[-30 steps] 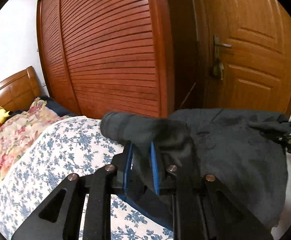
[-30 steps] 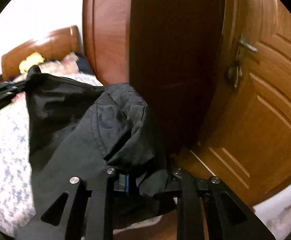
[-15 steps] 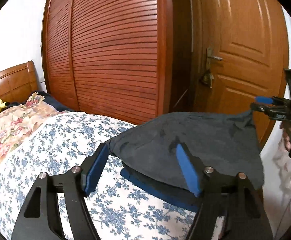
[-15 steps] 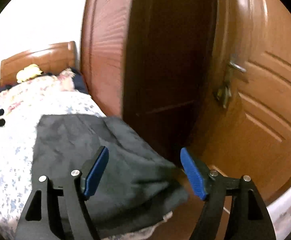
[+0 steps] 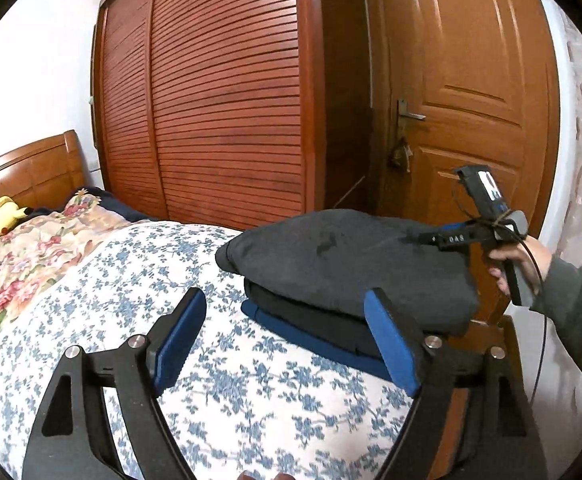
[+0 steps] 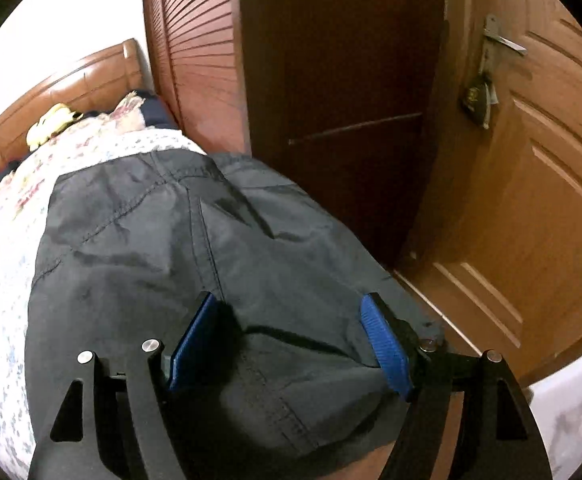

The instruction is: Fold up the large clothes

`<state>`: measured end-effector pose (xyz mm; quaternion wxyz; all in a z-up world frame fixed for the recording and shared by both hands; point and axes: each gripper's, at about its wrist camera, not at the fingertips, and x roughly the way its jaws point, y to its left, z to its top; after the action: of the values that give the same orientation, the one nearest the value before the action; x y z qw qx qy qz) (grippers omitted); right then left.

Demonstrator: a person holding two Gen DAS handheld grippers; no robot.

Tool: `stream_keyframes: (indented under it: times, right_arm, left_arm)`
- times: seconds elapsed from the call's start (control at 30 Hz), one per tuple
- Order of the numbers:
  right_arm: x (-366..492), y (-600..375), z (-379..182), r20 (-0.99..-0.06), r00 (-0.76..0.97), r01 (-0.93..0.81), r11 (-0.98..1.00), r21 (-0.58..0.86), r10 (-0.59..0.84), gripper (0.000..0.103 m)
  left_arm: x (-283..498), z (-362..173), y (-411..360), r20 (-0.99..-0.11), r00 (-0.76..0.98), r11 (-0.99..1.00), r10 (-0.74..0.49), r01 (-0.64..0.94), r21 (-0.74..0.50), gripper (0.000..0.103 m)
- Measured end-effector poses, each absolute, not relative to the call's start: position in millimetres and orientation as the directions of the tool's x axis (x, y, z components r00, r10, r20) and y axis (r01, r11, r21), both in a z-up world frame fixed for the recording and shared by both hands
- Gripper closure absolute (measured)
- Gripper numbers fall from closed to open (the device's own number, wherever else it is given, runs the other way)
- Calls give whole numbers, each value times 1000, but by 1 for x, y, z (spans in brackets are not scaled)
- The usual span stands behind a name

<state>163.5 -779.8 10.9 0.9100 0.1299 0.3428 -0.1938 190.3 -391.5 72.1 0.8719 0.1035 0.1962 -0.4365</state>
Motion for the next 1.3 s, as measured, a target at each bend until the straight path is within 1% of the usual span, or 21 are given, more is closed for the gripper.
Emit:
stream_keyframes:
  times: [0.13,0.27,0.33,0.4,0.57,0.77,0.87,1.07,1.3]
  right_arm:
    - [145,-761,30,-629,715,442,895,67,-306,27]
    - [119,-717,48,-571,756,421,906,49,-320,27]
    - [96,-700,61,-544,779,397,917,40,-313,24]
    - [87,-677,67,-523,803,359,932,43,-285,19]
    - [64,-622,69,-494,846,256,965,49,-199,14]
    - [39,-546,52,-483,873,116,990,79,-64,13]
    - [38,-505,40,-490,871,24,995,99,27,13]
    - [29,-437,21,-486,858,-119,985,126,166,13]
    - [30,-398,15,-470,846,-202,967,157,253,12]
  left_arm:
    - [172,76,-376,-423,557,610,-715,792,11,20]
    - [159,77,-362,-425,560,618,-711,786,2,20]
    - [151,76,-353,-429,570,630,-701,777,4,20]
    - [145,75,-342,-430,579,643,-693,766,-4,20]
    - [133,65,-312,-446,620,696,-646,717,-12,20]
    - [122,49,-266,-484,672,776,-560,630,-23,20]
    - [116,42,-238,-497,714,828,-493,560,-19,20]
    - [99,28,-181,-512,781,910,-357,415,-2,20]
    - [81,12,-117,-534,815,965,-226,261,-9,20]
